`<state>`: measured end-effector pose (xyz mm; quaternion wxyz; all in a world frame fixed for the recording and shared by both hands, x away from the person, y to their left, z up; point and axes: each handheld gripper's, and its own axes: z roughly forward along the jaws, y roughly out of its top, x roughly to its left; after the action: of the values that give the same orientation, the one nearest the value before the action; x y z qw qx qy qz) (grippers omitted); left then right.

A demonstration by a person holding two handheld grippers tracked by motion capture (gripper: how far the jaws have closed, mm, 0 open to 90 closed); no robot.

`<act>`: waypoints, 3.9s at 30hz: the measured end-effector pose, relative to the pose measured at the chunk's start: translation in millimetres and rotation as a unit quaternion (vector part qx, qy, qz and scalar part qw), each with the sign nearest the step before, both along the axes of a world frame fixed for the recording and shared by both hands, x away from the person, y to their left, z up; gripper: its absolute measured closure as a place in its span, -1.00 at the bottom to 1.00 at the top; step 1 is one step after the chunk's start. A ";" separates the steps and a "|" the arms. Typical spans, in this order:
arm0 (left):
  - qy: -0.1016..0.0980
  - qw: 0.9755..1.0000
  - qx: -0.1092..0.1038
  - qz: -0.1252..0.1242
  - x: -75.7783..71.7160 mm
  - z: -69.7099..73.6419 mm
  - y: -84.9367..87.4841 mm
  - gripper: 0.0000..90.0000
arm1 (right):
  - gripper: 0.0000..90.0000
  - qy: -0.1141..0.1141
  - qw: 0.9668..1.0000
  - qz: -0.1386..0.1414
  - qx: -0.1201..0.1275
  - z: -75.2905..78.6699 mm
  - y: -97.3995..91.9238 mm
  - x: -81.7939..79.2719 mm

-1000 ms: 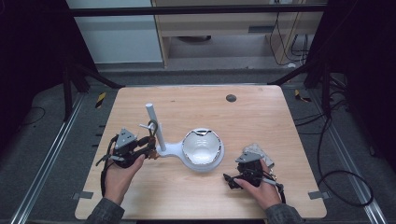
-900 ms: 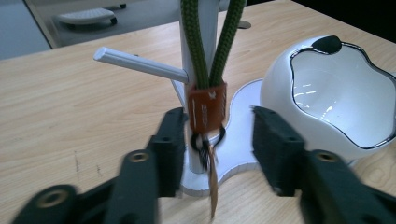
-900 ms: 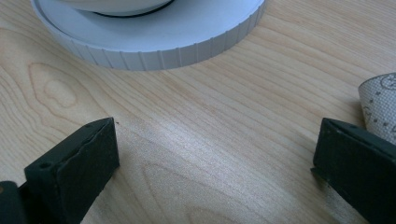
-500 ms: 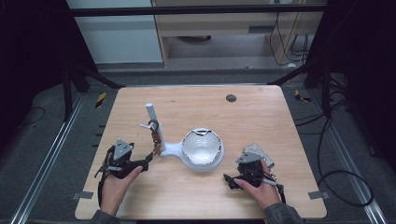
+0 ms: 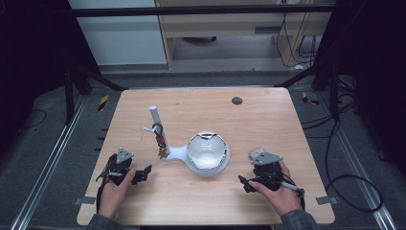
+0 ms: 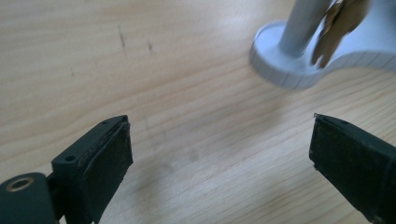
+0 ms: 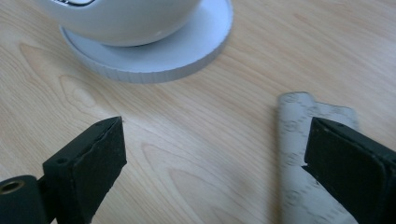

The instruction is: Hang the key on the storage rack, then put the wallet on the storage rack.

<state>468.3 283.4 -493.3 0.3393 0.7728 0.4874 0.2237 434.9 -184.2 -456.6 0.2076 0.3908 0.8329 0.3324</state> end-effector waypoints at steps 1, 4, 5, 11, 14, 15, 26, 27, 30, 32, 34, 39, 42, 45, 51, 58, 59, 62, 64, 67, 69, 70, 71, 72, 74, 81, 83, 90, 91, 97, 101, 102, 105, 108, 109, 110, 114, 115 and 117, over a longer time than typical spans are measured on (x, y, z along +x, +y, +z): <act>0.002 1.000 0.004 0.002 0.8 -1.4 0.7 -0.88 | -0.86 0.003 1.000 -0.004 -0.004 3.3 -4.1 0.5; 0.016 1.000 0.012 0.002 3.5 -6.9 0.7 -0.90 | -0.82 0.018 1.000 -0.020 -0.001 9.6 -17.5 3.6; 0.021 1.000 0.014 0.001 4.5 -9.2 0.2 -0.89 | -0.80 0.022 0.999 -0.025 -0.002 10.8 -21.5 4.8; 0.023 1.000 0.014 -0.001 6.2 -13.1 -0.7 -0.91 | -0.75 0.049 0.997 -0.050 -0.020 13.8 -38.8 10.7; 0.020 1.000 0.014 -0.001 6.7 -13.9 0.4 -0.94 | -0.75 0.059 0.997 -0.049 -0.027 14.6 -45.1 13.1; 0.019 1.000 0.013 -0.001 6.6 -14.2 0.7 -0.94 | -0.76 0.061 0.996 -0.049 -0.029 15.1 -46.9 13.4; 0.017 1.000 0.012 0.000 8.1 -15.4 0.7 -1.00 | -0.79 0.096 0.992 -0.068 -0.041 14.0 -65.3 24.4; 0.018 1.000 0.014 -0.001 8.1 -15.3 0.9 -1.00 | -0.79 0.098 0.992 -0.068 -0.042 14.7 -66.0 25.9; 0.018 1.000 0.014 -0.002 8.1 -15.3 0.9 -1.00 | -0.79 0.106 0.991 -0.073 -0.040 16.0 -67.0 30.9; 0.018 1.000 0.014 -0.002 8.1 -15.3 0.8 -1.00 | -0.81 0.114 0.990 -0.071 -0.042 15.3 -67.0 34.7; 0.018 1.000 0.014 -0.002 8.1 -15.3 0.8 -1.00 | -0.81 0.127 0.988 -0.072 -0.042 13.6 -64.7 38.1; 0.018 1.000 0.014 -0.002 8.1 -15.3 0.8 -1.00 | -0.76 0.144 0.985 -0.083 -0.053 7.3 -60.8 45.1; 0.018 1.000 0.014 -0.002 8.1 -15.3 0.7 -1.00 | -0.74 0.154 0.983 -0.086 -0.056 0.7 -58.7 49.5; 0.018 1.000 0.014 -0.002 8.1 -15.3 0.7 -1.00 | -0.77 0.160 0.982 -0.083 -0.057 -5.5 -57.0 51.3; 0.018 1.000 0.014 -0.002 7.7 -15.3 0.4 -1.00 | -0.79 0.166 0.981 -0.087 -0.057 -12.5 -55.5 53.2; 0.018 1.000 0.013 -0.002 7.7 -15.4 0.3 -1.00 | -0.74 0.168 0.980 -0.084 -0.065 -15.7 -53.3 53.5; 0.019 1.000 0.014 -0.002 7.6 -15.2 0.2 -1.00 | -0.67 0.168 0.980 -0.085 -0.066 -16.4 -52.9 53.6; 0.019 1.000 0.014 -0.002 7.4 -15.2 0.0 -1.00 | -0.53 0.169 0.980 -0.084 -0.069 -17.1 -52.5 53.9; 0.019 1.000 0.014 -0.002 7.4 -15.3 0.0 -1.00 | -0.41 0.168 0.979 -0.082 -0.077 -16.9 -51.9 54.0; 0.019 1.000 0.014 -0.002 7.4 -15.2 0.0 -1.00 | -0.41 0.169 0.979 -0.085 -0.078 -16.4 -51.2 54.3; 0.019 1.000 0.014 -0.002 7.4 -15.2 -0.1 -1.00 | -0.40 0.169 0.979 -0.084 -0.078 -16.5 -51.3 54.3; 0.019 1.000 0.014 -0.002 7.3 -15.2 -0.1 -1.00 | -0.39 0.169 0.979 -0.083 -0.078 -16.3 -51.5 54.3; 0.019 1.000 0.014 -0.002 7.2 -15.2 -0.1 -1.00 | -0.39 0.169 0.979 -0.083 -0.077 -16.3 -51.6 54.0; 0.019 1.000 0.014 -0.002 7.2 -15.2 -0.3 -1.00 | -0.37 0.169 0.979 -0.081 -0.078 -16.0 -51.9 54.0; 0.018 1.000 0.013 -0.002 7.1 -15.3 -0.5 -1.00 | -0.33 0.170 0.979 -0.075 -0.080 -15.0 -52.3 54.2; 0.018 1.000 0.013 -0.002 7.0 -15.3 -0.5 -1.00 | -0.28 0.165 0.981 -0.055 -0.080 -8.1 -52.8 52.1; 0.018 1.000 0.013 -0.002 7.0 -15.4 -0.5 -1.00 | -0.28 0.161 0.983 -0.050 -0.078 -1.8 -52.4 50.2; 0.018 1.000 0.013 -0.002 6.8 -15.4 -0.6 -1.00 | -0.28 0.137 0.986 -0.044 -0.078 23.1 -54.9 45.6; 0.018 1.000 0.013 -0.002 6.7 -15.4 -0.7 -1.00 | -0.28 0.133 0.987 -0.041 -0.077 27.9 -55.2 44.5; 0.018 1.000 0.013 -0.002 6.6 -15.4 -0.7 -1.00 | -0.28 0.120 0.990 -0.027 -0.076 47.4 -52.9 40.6; 0.020 1.000 0.011 -0.003 7.1 -15.4 -0.7 -1.00 | -0.28 0.111 0.991 -0.018 -0.076 62.7 -48.9 37.3; 0.020 1.000 0.011 -0.003 7.1 -15.4 -0.8 -1.00 | -0.28 0.109 0.991 -0.017 -0.077 66.2 -47.6 36.4; 0.020 1.000 0.012 -0.004 7.1 -15.4 -0.7 -1.00 | -0.28 0.100 0.991 -0.007 -0.084 75.9 -42.7 34.8; 0.020 1.000 0.012 -0.003 7.0 -15.4 -0.8 -1.00 | -0.28 0.095 0.991 0.002 -0.092 81.2 -37.3 35.2; 0.020 1.000 0.012 -0.003 6.9 -15.3 -0.9 -1.00 | -0.27 0.093 0.991 0.005 -0.093 83.1 -35.4 35.4; 0.020 1.000 0.012 -0.003 6.8 -15.4 -1.0 -1.00 | -0.28 0.090 0.992 0.008 -0.094 84.9 -33.8 35.5; 0.020 1.000 0.012 -0.002 6.5 -15.4 -1.3 -1.00 | -0.27 0.081 0.992 0.020 -0.093 92.6 -29.3 34.1; 0.020 1.000 0.012 -0.002 6.5 -15.4 -1.3 -1.00 | -0.27 0.080 0.992 0.023 -0.092 94.4 -28.3 33.7; 0.020 1.000 0.012 -0.002 6.5 -15.4 -1.3 -1.00 | -0.27 0.078 0.992 0.027 -0.095 97.6 -25.8 33.7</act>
<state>474.9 282.1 -508.6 0.3207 0.7823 0.4896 0.2134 468.5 -210.0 -359.1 0.1693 0.3709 0.8848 0.2258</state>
